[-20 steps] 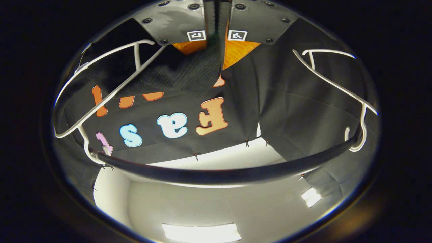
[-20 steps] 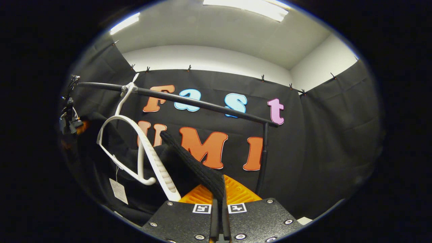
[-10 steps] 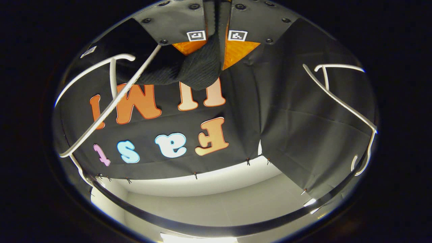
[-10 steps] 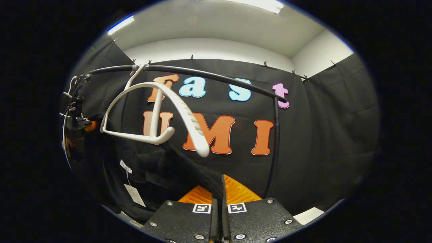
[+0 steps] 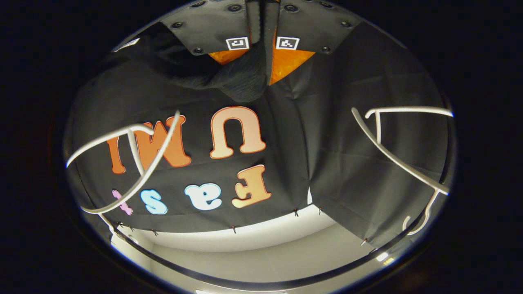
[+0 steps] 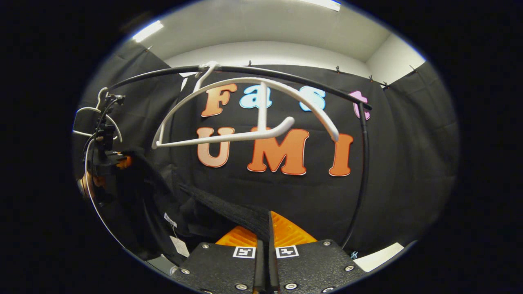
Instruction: Grasp the clothes on the hanger with both hands and then place them into the laundry hamper below.
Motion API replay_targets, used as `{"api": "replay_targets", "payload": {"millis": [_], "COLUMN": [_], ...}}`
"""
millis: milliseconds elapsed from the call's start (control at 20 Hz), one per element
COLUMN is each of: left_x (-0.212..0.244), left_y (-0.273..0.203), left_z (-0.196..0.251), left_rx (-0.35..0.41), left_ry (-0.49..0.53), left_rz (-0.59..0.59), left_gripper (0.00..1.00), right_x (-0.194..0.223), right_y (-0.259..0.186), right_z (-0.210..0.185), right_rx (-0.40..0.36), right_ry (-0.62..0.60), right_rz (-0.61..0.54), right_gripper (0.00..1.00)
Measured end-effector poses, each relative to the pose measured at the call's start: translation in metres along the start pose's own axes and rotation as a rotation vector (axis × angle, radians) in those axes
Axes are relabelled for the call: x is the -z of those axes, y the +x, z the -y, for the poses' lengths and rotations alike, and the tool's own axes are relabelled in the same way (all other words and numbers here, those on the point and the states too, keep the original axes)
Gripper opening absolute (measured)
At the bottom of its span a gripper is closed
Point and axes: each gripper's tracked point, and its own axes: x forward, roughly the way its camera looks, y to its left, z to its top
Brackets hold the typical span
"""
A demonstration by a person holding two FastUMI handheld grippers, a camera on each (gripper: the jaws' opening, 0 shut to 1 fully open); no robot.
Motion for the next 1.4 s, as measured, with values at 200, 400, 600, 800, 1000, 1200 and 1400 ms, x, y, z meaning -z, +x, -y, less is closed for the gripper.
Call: {"api": "replay_targets", "payload": {"millis": [200,400,600,800,1000,1200,1400], "left_x": [0.022,0.048,0.081,0.131,0.191,0.247,0.292], "left_y": [-0.024,-0.047,-0.069,-0.086,-0.107,-0.128,-0.144], "left_z": [-0.016,-0.017,-0.01,0.008,0.024,0.029,0.032], "left_rx": [-0.008,-0.003,0.017,0.068,0.107,0.135,0.157], "left_ry": [0.037,0.034,0.038,0.034,0.046,0.082,0.085], "left_rz": [-0.042,-0.089,-0.165,-0.278,-0.41,-0.536,-0.659], "left_gripper": [0.1,0.1,0.11,0.11,0.11,0.11,0.11], "right_x": [0.015,0.039,0.069,0.113,0.17,0.233,0.282], "right_y": [-0.004,0.0,-0.006,0.003,-0.001,-0.013,-0.025], "right_z": [-0.04,-0.083,-0.122,-0.159,-0.182,-0.181,-0.18], "right_rx": [-0.071,-0.146,-0.219,-0.28,-0.31,-0.302,-0.287], "right_ry": [-0.011,0.027,0.045,0.044,0.069,0.075,0.086], "right_rz": [-0.015,-0.06,-0.131,-0.209,-0.331,-0.471,-0.58], "right_gripper": [0.04,0.04,0.05,0.05,0.06,0.07,0.07]}}
